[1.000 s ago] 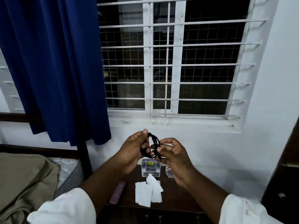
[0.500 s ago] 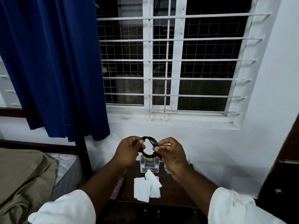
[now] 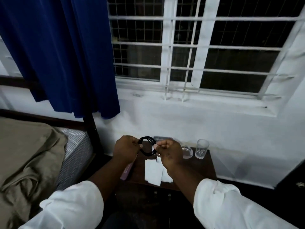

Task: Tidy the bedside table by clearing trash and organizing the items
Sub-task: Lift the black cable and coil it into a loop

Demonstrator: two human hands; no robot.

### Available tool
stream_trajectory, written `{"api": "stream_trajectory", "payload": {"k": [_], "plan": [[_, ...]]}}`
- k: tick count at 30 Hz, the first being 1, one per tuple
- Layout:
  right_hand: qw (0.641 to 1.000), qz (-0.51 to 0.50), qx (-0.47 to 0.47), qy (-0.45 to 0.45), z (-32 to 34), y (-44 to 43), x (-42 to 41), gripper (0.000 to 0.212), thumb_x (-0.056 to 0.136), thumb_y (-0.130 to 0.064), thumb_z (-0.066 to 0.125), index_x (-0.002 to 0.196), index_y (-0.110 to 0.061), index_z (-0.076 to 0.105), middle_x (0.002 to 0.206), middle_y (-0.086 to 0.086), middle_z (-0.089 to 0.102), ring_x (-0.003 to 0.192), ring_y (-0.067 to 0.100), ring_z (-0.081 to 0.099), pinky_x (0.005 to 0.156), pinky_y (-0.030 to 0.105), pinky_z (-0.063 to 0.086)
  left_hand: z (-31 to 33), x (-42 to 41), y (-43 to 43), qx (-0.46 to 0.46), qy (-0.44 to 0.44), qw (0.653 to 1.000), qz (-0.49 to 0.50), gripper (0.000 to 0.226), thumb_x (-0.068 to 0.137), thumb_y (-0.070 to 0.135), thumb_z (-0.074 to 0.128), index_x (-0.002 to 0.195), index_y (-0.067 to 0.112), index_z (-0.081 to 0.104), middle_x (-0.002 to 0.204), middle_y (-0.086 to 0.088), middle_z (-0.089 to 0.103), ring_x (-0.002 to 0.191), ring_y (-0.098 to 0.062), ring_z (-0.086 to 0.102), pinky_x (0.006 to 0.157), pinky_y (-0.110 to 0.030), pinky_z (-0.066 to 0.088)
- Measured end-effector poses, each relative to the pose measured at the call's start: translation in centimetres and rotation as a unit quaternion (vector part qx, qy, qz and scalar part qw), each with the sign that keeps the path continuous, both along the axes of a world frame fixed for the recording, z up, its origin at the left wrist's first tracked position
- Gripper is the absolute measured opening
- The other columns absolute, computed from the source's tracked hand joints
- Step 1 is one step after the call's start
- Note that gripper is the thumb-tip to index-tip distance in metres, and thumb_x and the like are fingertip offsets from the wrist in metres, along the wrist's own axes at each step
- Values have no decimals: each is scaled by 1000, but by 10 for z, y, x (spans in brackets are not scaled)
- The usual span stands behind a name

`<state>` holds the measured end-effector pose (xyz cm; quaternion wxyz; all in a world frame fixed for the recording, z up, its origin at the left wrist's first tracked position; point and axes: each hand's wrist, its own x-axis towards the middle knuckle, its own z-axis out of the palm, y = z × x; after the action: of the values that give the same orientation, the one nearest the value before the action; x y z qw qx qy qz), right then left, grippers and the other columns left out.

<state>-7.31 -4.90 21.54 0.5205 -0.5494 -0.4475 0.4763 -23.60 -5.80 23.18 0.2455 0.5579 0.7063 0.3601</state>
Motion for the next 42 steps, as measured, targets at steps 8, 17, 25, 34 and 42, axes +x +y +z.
{"api": "stream_trajectory", "payload": {"k": [8,17,25,34,42], "plan": [[998,-4,-49,-31,-76,86,-50,19,80,1,77,97,5,69,89,24,69,85,36,69,82,49,59,-69,-42,77,-29,-4,997,67,16,75,18,86,81,12,73,72,-5,74,69,-23,73,66,-32,60],[991,-35,-124,-23,-180,172,-91,21,84,2,74,103,11,70,101,29,72,95,42,70,87,57,58,-167,-70,168,-69,47,993,89,16,82,22,81,94,11,80,90,-7,78,83,-19,72,75,-25,54],[986,10,-136,-92,-254,221,-113,24,86,-1,71,111,1,70,106,18,73,101,29,71,94,48,57,-235,-92,229,-85,60,992,70,15,83,19,77,97,15,80,93,-7,79,88,-21,75,85,-32,59],[963,14,-106,-246,-280,250,-130,32,90,-13,67,121,-9,70,123,8,72,117,22,65,107,35,48,-277,-103,269,-96,50,992,72,19,84,20,77,102,15,79,97,-8,79,92,-23,74,92,-36,58],[948,25,-79,-308,-287,253,-134,33,93,-10,62,125,-8,67,129,13,64,123,30,58,109,38,44,-287,-104,278,-74,50,993,78,21,84,18,75,105,17,79,101,-4,79,97,-18,73,95,-33,56]]}}
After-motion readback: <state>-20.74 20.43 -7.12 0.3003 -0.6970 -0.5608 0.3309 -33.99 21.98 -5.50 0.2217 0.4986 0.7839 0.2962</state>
